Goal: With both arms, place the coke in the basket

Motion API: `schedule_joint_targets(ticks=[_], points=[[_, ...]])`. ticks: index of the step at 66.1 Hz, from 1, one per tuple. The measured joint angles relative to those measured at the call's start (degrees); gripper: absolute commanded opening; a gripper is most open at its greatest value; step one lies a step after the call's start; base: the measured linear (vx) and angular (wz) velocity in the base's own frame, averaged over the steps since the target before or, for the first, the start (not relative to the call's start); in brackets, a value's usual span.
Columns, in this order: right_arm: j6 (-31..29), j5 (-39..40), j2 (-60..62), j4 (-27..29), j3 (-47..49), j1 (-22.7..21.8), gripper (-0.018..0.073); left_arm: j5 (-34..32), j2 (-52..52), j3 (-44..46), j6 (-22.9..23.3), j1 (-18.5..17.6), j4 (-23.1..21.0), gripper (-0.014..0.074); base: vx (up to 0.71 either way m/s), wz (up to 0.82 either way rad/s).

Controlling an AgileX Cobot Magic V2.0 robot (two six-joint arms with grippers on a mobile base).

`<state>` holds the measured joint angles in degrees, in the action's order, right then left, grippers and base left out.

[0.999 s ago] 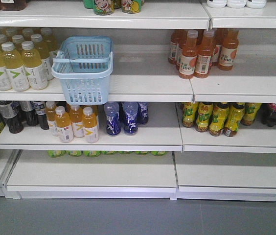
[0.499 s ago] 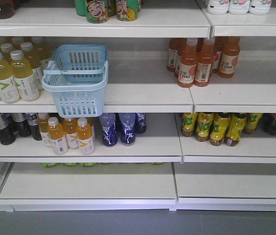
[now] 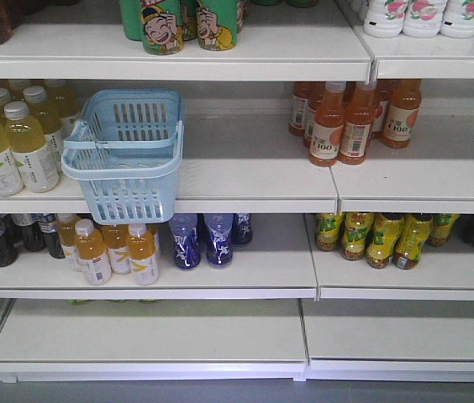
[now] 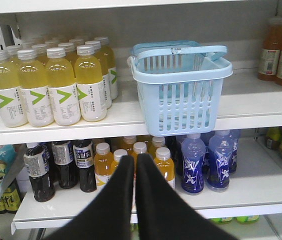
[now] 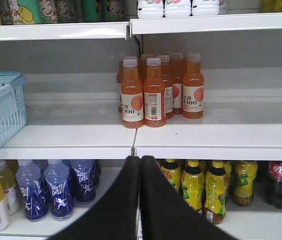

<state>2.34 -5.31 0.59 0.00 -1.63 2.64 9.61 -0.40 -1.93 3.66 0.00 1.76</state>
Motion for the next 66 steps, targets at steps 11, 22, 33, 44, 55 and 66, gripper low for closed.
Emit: schedule_joint_targets(ticks=[11,22,33,44,55,66], points=[[0.0,0.0,0.0,0.0,0.0,0.0,-0.0010,0.0,0.0,0.0,0.0,0.0,0.0,-0.0006,0.09,0.04],[0.0,0.0,0.0,0.0,0.0,0.0,-0.0010,0.0,0.0,0.0,0.0,0.0,0.0,-0.0006,0.08,0.03],[0.0,0.0,0.0,0.0,0.0,0.0,-0.0010,0.0,0.0,0.0,0.0,0.0,0.0,-0.0006,0.07,0.02],[0.0,0.0,0.0,0.0,0.0,0.0,-0.0010,0.0,0.0,0.0,0.0,0.0,0.0,-0.0006,0.06,0.02],[0.0,0.0,0.0,0.0,0.0,0.0,-0.0010,0.0,0.0,0.0,0.0,0.0,0.0,-0.0006,0.04,0.01],[0.0,0.0,0.0,0.0,0.0,0.0,-0.0010,0.0,0.0,0.0,0.0,0.0,0.0,-0.0006,0.01,-0.01]])
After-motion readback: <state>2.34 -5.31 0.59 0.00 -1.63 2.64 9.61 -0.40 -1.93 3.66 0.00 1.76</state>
